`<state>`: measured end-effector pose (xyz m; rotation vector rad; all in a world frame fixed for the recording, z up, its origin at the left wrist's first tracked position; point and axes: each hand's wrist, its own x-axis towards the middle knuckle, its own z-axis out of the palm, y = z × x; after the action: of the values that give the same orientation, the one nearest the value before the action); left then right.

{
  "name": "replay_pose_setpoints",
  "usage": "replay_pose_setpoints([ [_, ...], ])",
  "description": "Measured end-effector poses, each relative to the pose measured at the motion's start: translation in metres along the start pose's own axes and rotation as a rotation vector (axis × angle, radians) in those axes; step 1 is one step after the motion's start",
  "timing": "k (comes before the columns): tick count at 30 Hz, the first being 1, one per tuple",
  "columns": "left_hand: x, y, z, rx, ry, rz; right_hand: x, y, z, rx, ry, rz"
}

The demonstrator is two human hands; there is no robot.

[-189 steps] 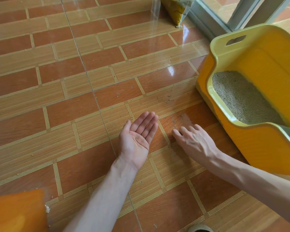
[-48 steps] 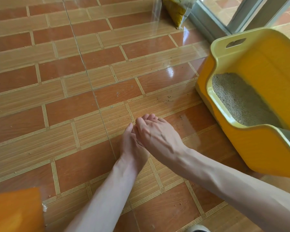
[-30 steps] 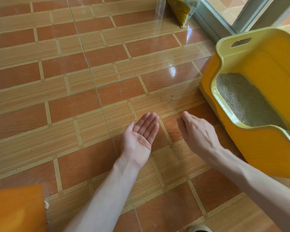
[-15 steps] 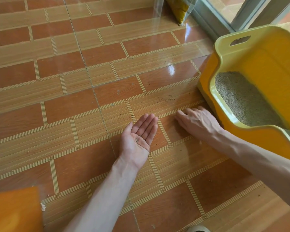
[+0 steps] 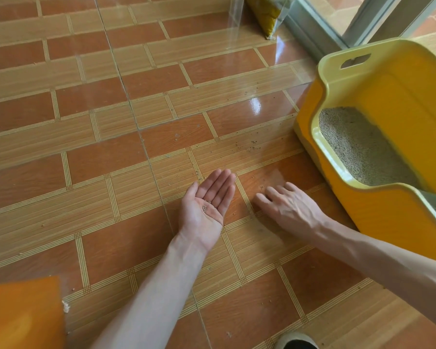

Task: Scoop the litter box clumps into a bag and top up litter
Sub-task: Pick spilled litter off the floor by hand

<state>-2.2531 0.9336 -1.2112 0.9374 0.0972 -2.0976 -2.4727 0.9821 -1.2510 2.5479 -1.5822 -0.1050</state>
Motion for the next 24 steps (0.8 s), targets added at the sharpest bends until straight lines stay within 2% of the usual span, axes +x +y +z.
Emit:
replay_pose_setpoints([
  [10,-0.004,0.0,-0.001,0.018,0.007,0.011,0.006,-0.019,-0.012,0.065,-0.091,0.16],
  [19,-0.004,-0.001,-0.005,0.043,0.023,0.024,0.008,-0.022,-0.023,0.154,-0.247,0.245],
  [21,-0.004,-0.002,-0.006,0.055,0.03,0.028,0.01,-0.022,-0.027,0.287,-0.197,0.339],
  [24,-0.001,-0.005,-0.006,0.064,0.058,0.045,0.02,-0.031,-0.051,0.473,-0.013,0.421],
])
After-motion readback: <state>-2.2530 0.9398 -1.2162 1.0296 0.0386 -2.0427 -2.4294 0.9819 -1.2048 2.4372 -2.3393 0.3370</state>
